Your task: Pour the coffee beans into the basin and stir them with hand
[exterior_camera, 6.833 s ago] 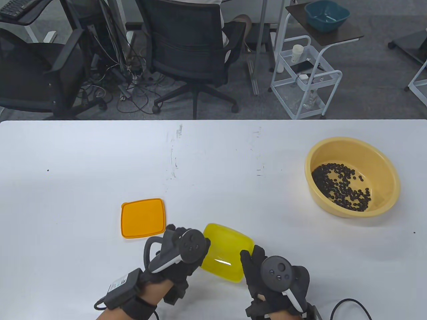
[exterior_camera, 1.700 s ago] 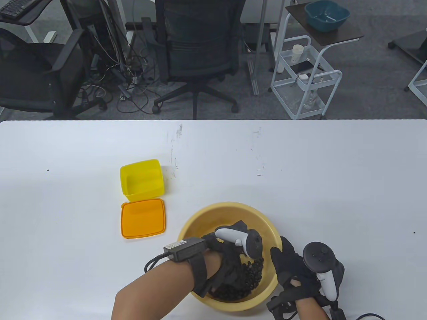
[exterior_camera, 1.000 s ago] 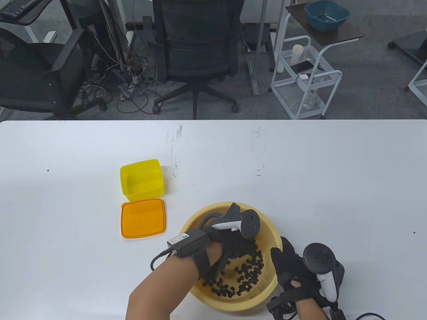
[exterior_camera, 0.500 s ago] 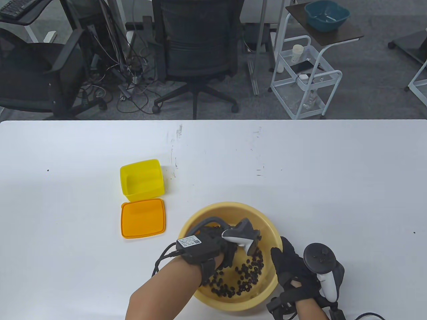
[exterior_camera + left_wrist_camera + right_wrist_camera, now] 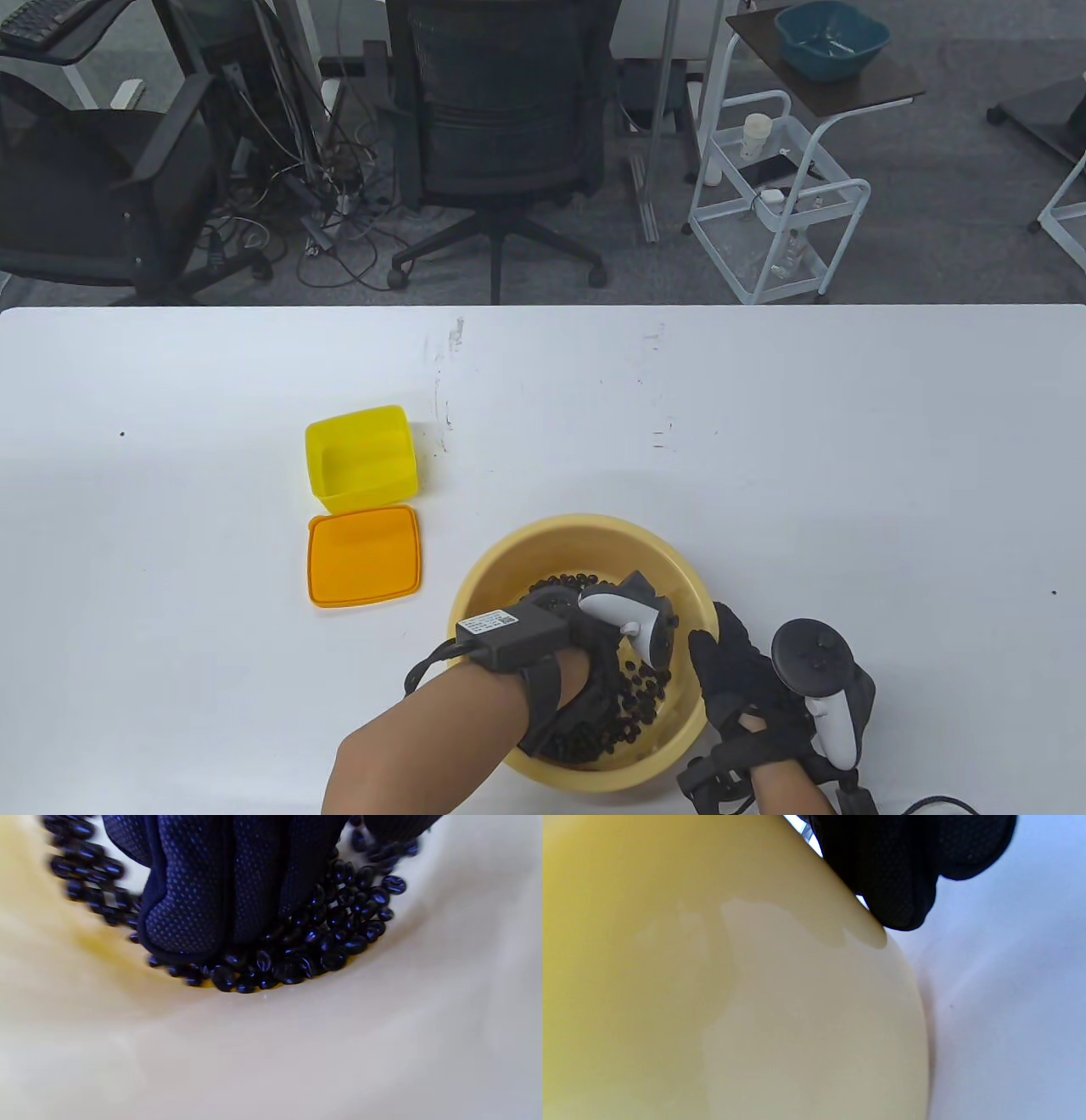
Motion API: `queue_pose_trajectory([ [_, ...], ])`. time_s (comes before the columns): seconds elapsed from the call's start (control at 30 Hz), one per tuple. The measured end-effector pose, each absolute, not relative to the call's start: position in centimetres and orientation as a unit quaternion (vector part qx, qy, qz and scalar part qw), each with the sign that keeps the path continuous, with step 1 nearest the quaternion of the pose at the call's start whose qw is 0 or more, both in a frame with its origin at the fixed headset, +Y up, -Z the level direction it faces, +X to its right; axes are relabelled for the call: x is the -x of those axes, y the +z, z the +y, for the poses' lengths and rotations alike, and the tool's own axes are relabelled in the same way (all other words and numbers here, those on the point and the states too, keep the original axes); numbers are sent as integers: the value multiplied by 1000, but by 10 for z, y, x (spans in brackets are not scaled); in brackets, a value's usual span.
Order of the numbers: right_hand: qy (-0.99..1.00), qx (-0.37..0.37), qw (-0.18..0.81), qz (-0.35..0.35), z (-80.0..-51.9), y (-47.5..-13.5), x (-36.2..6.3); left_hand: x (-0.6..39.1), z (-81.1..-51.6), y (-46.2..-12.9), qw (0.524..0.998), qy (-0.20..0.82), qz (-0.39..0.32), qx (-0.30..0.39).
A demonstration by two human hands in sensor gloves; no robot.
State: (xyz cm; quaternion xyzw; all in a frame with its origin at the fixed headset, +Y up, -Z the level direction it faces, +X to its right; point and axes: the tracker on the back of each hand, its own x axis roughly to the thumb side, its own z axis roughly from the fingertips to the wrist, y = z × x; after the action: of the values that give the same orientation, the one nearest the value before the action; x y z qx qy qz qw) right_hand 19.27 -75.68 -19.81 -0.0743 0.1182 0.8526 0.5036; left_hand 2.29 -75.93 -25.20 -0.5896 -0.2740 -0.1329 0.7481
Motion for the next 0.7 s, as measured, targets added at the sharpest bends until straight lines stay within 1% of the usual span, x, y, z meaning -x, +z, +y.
queue_pose_trajectory([
  [0.13,849,65,511,117,-758,-198,-192,-29,-764,-254,731,27,-301,612],
  [0.2,846,64,516,119,-758,-199,-192,-30,-766,-256,727,81,-299,612],
  [0.27,846,63,516,119,-758,-199,-192,-27,-768,-262,730,135,-302,598],
  [0.37,846,62,517,118,-758,-199,-192,-25,-763,-271,754,200,-290,555],
  [0.5,846,61,517,118,-758,-198,-192,-23,-753,-281,810,195,-285,473],
  [0.57,845,61,518,118,-758,-198,-192,-23,-747,-283,846,153,-294,418],
  [0.6,845,61,518,118,-758,-198,-192,-23,-745,-283,867,103,-308,377],
  [0.63,845,61,518,117,-758,-198,-192,-23,-744,-283,877,71,-314,357],
  [0.7,845,62,518,118,-758,-198,-192,-24,-742,-283,895,-35,-332,295],
])
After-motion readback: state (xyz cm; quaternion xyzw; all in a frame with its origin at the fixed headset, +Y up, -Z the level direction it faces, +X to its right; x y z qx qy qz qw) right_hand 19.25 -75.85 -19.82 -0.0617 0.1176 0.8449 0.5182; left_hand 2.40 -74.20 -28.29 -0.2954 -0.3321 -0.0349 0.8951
